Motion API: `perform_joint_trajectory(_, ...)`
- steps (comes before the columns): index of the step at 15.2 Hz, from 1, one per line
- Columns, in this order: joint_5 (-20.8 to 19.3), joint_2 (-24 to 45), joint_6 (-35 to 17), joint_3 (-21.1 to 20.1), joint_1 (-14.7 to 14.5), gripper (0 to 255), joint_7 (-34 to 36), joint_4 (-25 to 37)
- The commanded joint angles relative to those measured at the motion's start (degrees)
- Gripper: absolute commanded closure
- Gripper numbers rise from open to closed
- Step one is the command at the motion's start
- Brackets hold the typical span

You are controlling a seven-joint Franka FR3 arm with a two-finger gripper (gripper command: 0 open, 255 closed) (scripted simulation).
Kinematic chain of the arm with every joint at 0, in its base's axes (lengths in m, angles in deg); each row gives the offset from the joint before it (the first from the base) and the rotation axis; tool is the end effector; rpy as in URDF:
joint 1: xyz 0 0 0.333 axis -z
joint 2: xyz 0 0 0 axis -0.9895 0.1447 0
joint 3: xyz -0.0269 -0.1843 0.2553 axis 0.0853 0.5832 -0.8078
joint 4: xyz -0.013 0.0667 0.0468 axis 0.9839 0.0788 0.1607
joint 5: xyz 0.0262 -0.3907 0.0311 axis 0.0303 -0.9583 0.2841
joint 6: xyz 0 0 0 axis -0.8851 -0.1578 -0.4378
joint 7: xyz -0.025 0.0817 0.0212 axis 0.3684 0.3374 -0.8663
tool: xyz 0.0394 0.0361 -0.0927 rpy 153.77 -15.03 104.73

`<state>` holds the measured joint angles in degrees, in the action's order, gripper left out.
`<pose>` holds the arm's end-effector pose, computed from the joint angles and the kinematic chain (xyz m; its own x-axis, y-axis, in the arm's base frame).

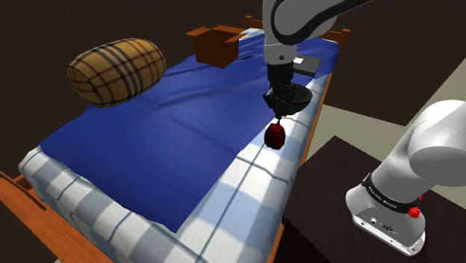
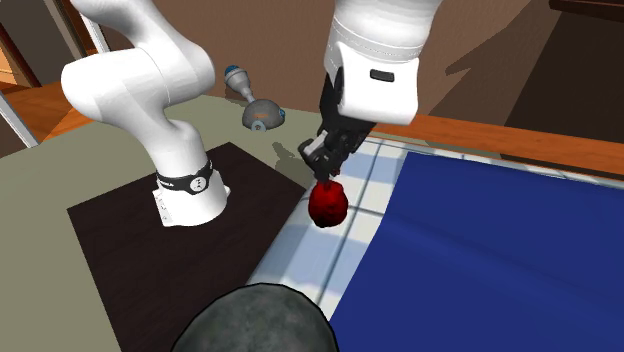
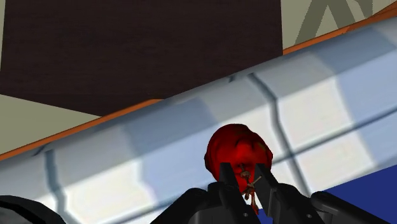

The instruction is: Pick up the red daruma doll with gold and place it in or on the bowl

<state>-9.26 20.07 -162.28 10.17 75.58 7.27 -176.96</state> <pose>0.4033 0.0954 0.3937 0.9542 -0.0253 -0.2982 -0.0402 -0.9982 -0.0440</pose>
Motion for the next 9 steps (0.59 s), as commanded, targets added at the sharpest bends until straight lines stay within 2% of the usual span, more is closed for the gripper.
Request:
perform_joint_trajectory(1,0.0,-0.82,1.74,0.02,-0.03,255,0.2,0.92)
perform_joint_trajectory(9,-0.2,-2.95,8.22,0.3,0.04,255,0.74,5.29)
